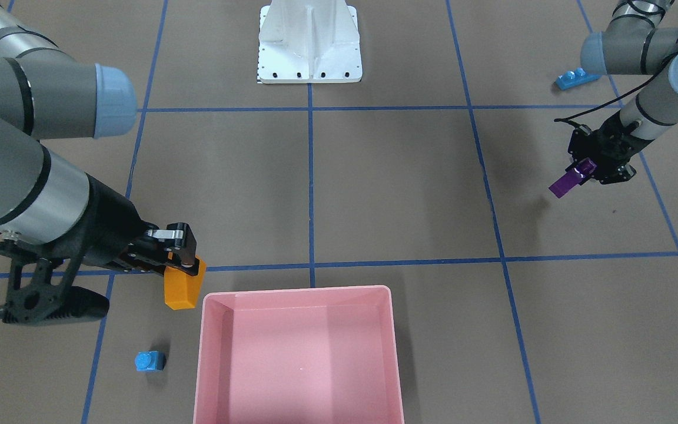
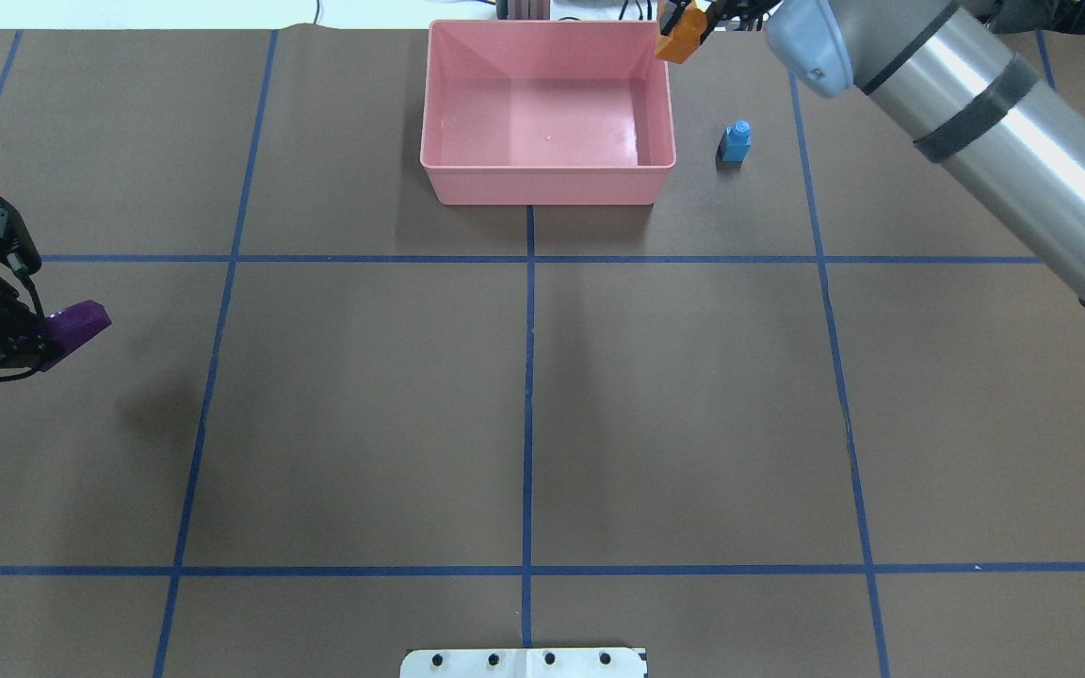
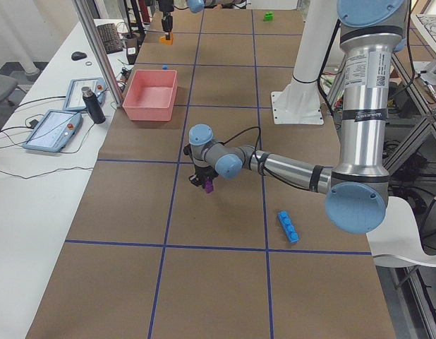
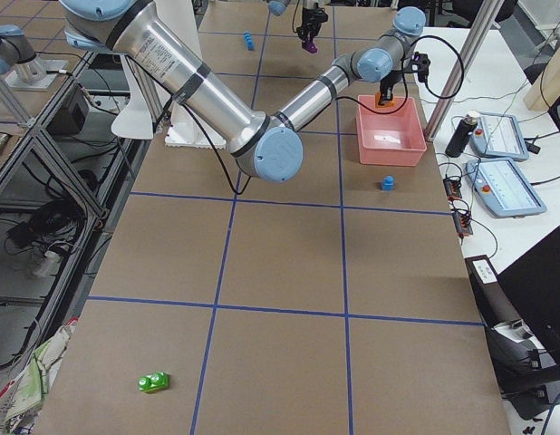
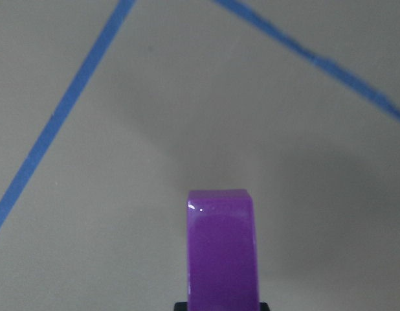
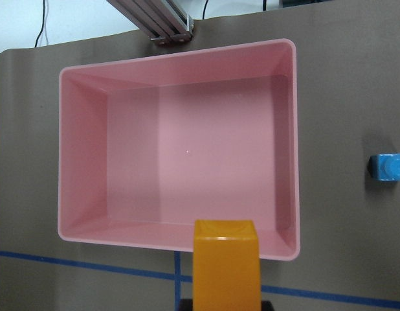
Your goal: Put all blocks into box
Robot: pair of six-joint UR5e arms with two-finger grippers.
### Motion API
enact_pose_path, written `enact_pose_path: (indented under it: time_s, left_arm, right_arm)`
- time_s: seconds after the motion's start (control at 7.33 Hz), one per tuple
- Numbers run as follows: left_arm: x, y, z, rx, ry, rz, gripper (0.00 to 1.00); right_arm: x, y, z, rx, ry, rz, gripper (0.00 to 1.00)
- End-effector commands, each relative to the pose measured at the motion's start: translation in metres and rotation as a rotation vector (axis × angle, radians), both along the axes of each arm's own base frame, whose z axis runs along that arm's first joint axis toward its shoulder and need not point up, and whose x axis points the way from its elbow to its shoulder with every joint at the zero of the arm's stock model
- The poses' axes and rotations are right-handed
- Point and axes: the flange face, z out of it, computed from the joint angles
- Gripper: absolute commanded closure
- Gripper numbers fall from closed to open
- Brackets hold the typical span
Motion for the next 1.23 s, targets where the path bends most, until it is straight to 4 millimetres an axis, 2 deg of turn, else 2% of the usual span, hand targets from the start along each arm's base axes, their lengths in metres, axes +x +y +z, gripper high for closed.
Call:
enact_pose_path:
  time_s: [0.0,0.27,0.41,0.55,0.68,0.82,1.09]
  left_arm:
    - [0.001,0.005,-0.039,-0.104,0.079,-0.073,1.00]
    - [-0.001,0.007,-0.053,-0.099,0.107,-0.067,1.00]
    - [0.003,0.004,-0.069,-0.133,0.132,-0.097,1.00]
    - [0.008,-0.003,-0.092,-0.164,0.166,-0.127,1.00]
    - [0.009,-0.005,-0.116,-0.206,0.199,-0.175,1.00]
    - [0.015,-0.014,-0.148,-0.255,0.241,-0.230,1.00]
    - [0.030,-0.033,-0.211,-0.369,0.322,-0.326,1.00]
  right_arm:
    - [-0.061,-0.018,0.003,0.076,0.048,0.019,1.00]
    - [-0.126,-0.022,0.023,0.133,0.109,0.036,1.00]
    - [-0.141,-0.028,0.045,0.142,0.121,0.039,0.91]
    - [-0.144,-0.033,0.055,0.141,0.134,0.047,0.01]
    - [-0.142,-0.034,0.053,0.139,0.138,0.056,0.00]
    - [-0.131,-0.041,0.041,0.120,0.126,0.087,0.00]
    - [-0.097,-0.048,0.030,0.047,0.134,0.098,0.00]
